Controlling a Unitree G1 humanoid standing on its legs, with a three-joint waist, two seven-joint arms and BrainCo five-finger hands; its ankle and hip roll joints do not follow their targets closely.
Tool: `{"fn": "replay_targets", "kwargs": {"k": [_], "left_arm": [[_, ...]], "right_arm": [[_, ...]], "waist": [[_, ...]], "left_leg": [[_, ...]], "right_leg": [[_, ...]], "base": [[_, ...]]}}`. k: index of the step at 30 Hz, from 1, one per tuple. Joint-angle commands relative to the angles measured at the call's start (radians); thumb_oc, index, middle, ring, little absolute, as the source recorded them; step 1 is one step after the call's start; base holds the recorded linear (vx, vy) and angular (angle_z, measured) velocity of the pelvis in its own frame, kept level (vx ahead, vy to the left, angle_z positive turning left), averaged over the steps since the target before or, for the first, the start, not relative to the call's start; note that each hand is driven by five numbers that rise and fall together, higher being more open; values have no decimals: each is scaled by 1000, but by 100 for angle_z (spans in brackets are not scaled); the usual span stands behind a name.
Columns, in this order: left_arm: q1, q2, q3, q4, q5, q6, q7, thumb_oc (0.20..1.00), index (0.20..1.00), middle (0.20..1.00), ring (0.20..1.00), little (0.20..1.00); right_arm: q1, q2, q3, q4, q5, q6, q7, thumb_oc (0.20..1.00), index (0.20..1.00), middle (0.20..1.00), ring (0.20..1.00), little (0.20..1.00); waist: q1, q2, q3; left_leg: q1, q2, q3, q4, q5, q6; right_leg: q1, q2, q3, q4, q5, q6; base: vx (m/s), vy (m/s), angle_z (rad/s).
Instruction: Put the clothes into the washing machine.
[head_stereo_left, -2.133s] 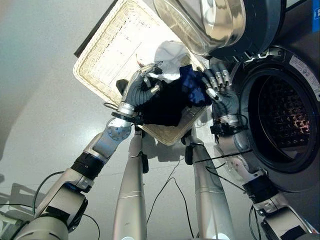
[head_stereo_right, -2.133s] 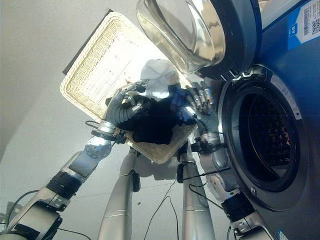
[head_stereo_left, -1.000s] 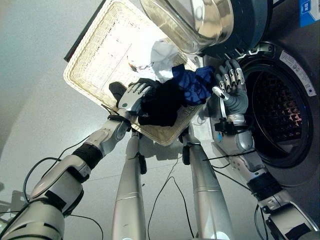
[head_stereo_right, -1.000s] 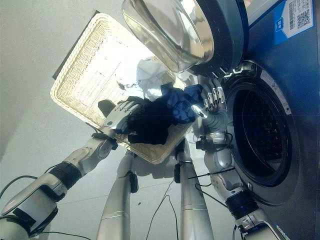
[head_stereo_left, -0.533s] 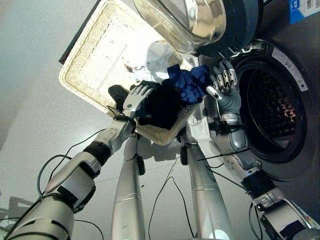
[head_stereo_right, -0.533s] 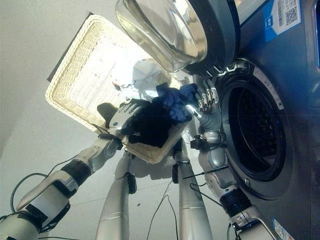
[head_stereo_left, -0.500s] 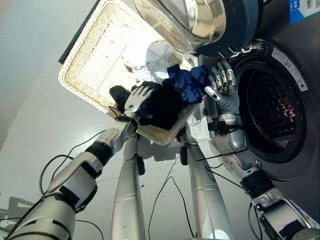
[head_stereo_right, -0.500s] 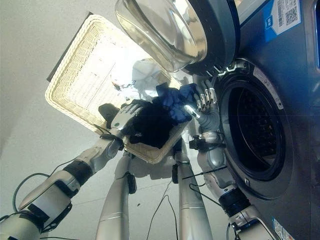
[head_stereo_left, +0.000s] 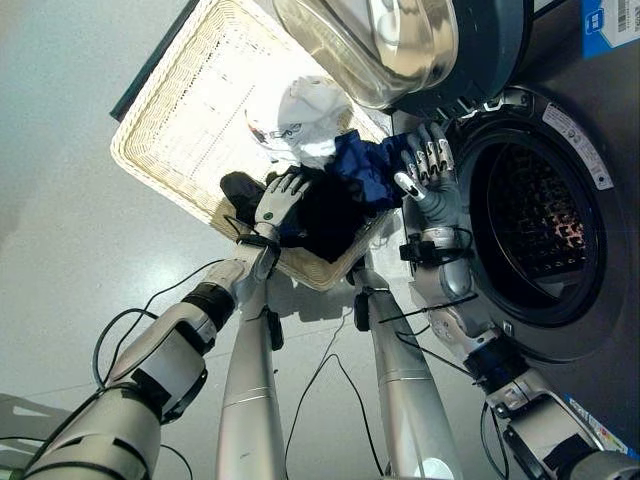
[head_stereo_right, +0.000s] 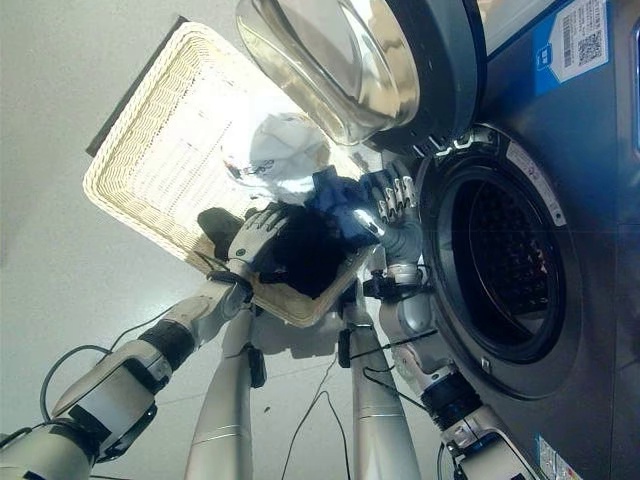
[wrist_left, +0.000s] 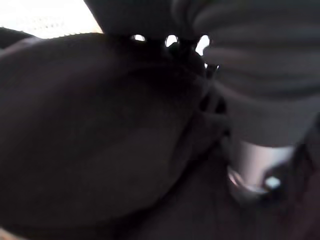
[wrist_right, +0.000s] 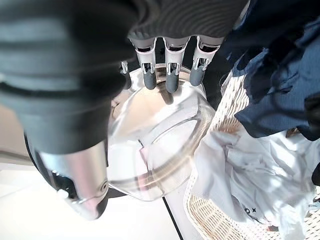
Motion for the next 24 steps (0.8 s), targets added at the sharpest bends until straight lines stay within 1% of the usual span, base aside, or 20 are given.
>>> {"fn": "replay_targets", "kwargs": {"k": [1, 3, 9, 15, 20, 21, 22, 24], "left_arm": [[-8, -70, -70, 60, 85, 22, -74, 200, 200, 200, 200, 200], [-12, -73, -73, 67, 82, 32, -78, 200, 200, 200, 200, 200], [-20, -80, -73, 83, 62, 34, -71, 200, 200, 200, 200, 200], [-7, -85, -55, 91, 10, 35, -58, 200, 200, 200, 200, 200], [12, -92, -20, 85, -122, 39, 2, 200, 200, 200, 200, 200], [22, -94, 5, 81, -189, 30, 43, 200, 200, 200, 200, 200], [25, -94, 16, 79, -210, 24, 51, 200, 200, 200, 200, 200], [36, -96, 48, 69, -302, -4, 85, 200, 200, 200, 200, 200]], "right_arm": [[-23, 27, -18, -26, -10, -93, 12, 1000, 1000, 1000, 1000, 1000], [-27, 30, -16, -23, -11, -94, 9, 1000, 1000, 1000, 1000, 1000], [-31, 35, -17, -18, -15, -96, 11, 1000, 1000, 1000, 1000, 1000], [-26, 41, -20, -20, -18, -97, 11, 1000, 1000, 1000, 1000, 1000], [-25, 41, -17, -21, -18, -103, 5, 1000, 1000, 1000, 1000, 1000], [-23, 42, -17, -18, -19, -108, 4, 1000, 1000, 1000, 1000, 1000], [-23, 43, -17, -17, -19, -109, 3, 1000, 1000, 1000, 1000, 1000], [-23, 44, -19, -17, -20, -111, -2, 1000, 1000, 1000, 1000, 1000]], "waist": [[5, -46, -10], [3, -47, -10], [-1, -47, -10], [1, -44, -10], [5, -43, -10], [8, -42, -10], [9, -42, -10], [13, -41, -10]], "left_leg": [[-1, -59, 22, 104, -118, -20], [1, -59, 22, 99, -116, -21], [-4, -58, 24, 99, -115, -23], [-7, -61, 20, 104, -114, -22], [-7, -65, 16, 103, -113, -21], [-5, -65, 15, 102, -111, -20], [-5, -66, 14, 101, -111, -20], [-5, -68, 11, 103, -111, -19]], "right_leg": [[41, 31, -34, -256, 262, 136], [41, 32, -33, -259, 264, 137], [36, 32, -31, -263, 266, 138], [33, 32, -30, -260, 268, 138], [33, 31, -28, -261, 270, 137], [35, 31, -29, -261, 270, 136], [36, 31, -30, -261, 269, 136], [36, 30, -32, -260, 268, 136]], "base": [[0, 0, 0], [0, 0, 0], [0, 0, 0], [0, 0, 0], [0, 0, 0], [0, 0, 0], [0, 0, 0], [0, 0, 0]]}}
